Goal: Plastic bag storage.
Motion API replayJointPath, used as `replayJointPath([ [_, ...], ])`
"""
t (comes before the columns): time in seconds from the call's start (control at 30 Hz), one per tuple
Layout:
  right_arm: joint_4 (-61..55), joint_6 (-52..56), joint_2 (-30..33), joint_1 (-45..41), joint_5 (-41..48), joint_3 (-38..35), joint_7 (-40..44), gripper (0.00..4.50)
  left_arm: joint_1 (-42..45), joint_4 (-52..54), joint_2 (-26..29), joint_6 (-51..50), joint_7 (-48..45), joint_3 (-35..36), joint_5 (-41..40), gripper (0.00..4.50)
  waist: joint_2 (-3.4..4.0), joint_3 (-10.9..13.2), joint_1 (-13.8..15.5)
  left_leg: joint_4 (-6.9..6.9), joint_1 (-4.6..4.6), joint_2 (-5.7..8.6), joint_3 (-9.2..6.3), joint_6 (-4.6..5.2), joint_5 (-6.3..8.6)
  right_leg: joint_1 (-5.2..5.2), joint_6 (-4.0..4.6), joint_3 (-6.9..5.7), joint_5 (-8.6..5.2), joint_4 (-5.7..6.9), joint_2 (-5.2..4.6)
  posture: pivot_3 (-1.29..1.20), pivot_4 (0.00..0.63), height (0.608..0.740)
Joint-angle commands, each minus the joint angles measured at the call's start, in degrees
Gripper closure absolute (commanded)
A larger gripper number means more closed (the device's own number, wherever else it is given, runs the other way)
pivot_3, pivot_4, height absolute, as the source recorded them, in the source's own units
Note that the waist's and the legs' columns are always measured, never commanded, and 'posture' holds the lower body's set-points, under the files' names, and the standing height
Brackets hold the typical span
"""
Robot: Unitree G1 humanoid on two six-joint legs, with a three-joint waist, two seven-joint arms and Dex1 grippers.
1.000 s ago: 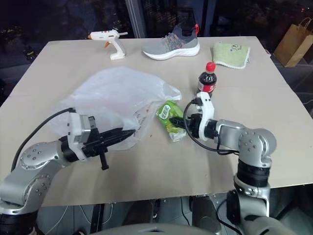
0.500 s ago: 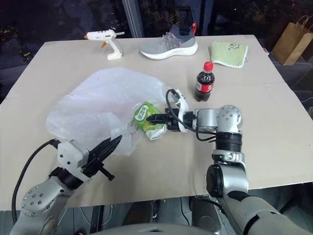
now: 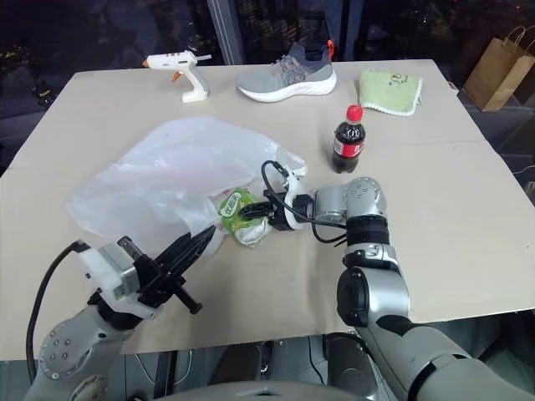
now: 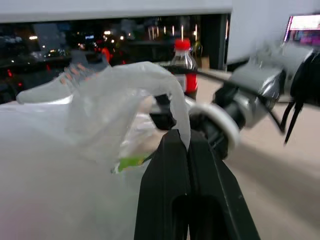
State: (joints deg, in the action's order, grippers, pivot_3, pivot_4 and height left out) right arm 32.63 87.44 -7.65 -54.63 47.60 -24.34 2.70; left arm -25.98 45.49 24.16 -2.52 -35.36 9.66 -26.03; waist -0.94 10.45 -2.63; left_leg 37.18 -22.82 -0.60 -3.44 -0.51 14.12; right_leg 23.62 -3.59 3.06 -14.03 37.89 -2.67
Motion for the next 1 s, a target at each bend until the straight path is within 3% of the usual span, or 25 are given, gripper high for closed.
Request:
replayJointPath([
  [0.03,0.50,-2.71,-5.95,-3.78,-0.11,-0.55,-1.32,3.28,-1.62,5.21,0.85,-0.63,0.18,-0.57,-2.02,4.50,0.00,0.00,-0.06,0.00,0.00,0.00,0.01,0.00,0.00,0.00,0.00,0.01,0.00,0.00,0.00,0.00,0.150,0.740],
  [0.3,10.08,-13.19,-11.41,-10.83,0.86,0.28,-1.00,3.28,-2.73,7.96,3.25,-4.05,1.69,0.19,-3.52,4.50,0.01,0.01,-0.84,0.00,0.01,-0.01,0.01,0.00,0.00,0.00,0.00,0.01,0.00,-0.01,0.03,0.00,0.150,0.740],
  [0.4,11.79,-27.63,-13.42,-15.48,0.02,1.95,4.94,3.28,-1.63,7.68,3.58,-5.40,3.24,-0.04,-2.25,4.50,0.04,0.05,-1.34,0.00,-0.02,-0.01,0.02,0.00,0.00,0.02,0.00,0.02,0.00,-0.03,0.03,0.00,0.150,0.740],
  [0.53,11.54,-41.32,-13.03,-15.54,-4.55,7.45,10.33,1.92,0.46,7.98,4.08,-8.05,5.58,-0.60,-1.23,4.50,0.05,0.06,-1.37,-0.04,-0.04,-0.01,0.00,0.00,0.00,0.04,0.00,0.00,0.00,-0.07,0.04,0.00,0.150,0.740],
  [0.6,9.92,-46.34,-11.46,-14.05,-8.43,12.92,14.99,0.91,1.27,7.74,4.34,-8.91,6.08,-0.51,-1.26,4.50,0.05,0.07,-1.38,-0.05,-0.05,-0.01,-0.01,0.00,0.00,0.04,0.00,0.00,-0.01,-0.10,0.04,0.00,0.150,0.740],
  [0.67,8.54,-51.58,-10.07,-12.92,-9.23,13.69,16.72,0.05,2.12,6.96,4.51,-9.54,6.31,0.37,-1.85,4.50,0.06,0.07,-1.40,-0.05,-0.05,-0.01,0.03,0.00,0.00,0.06,0.00,0.03,0.00,-0.10,0.03,0.00,0.150,0.740],
  [0.8,7.72,-57.92,-8.45,-13.49,-6.73,10.06,15.29,0.05,2.80,4.99,5.09,-9.21,5.01,1.63,-2.10,4.50,0.06,0.07,-1.20,-0.06,-0.08,-0.01,-0.01,-0.01,0.00,0.07,0.01,0.00,0.00,-0.09,0.02,0.00,0.150,0.740],
  [1.0,-4.84,-53.57,4.12,-6.32,-16.69,25.68,29.44,0.05,6.49,-0.94,4.66,-7.17,3.17,4.90,-3.81,4.50,0.05,0.06,-1.33,-0.10,-0.02,-0.02,-0.02,0.00,0.00,0.07,0.03,-0.02,-0.02,-0.07,0.03,0.00,0.150,0.740],
])
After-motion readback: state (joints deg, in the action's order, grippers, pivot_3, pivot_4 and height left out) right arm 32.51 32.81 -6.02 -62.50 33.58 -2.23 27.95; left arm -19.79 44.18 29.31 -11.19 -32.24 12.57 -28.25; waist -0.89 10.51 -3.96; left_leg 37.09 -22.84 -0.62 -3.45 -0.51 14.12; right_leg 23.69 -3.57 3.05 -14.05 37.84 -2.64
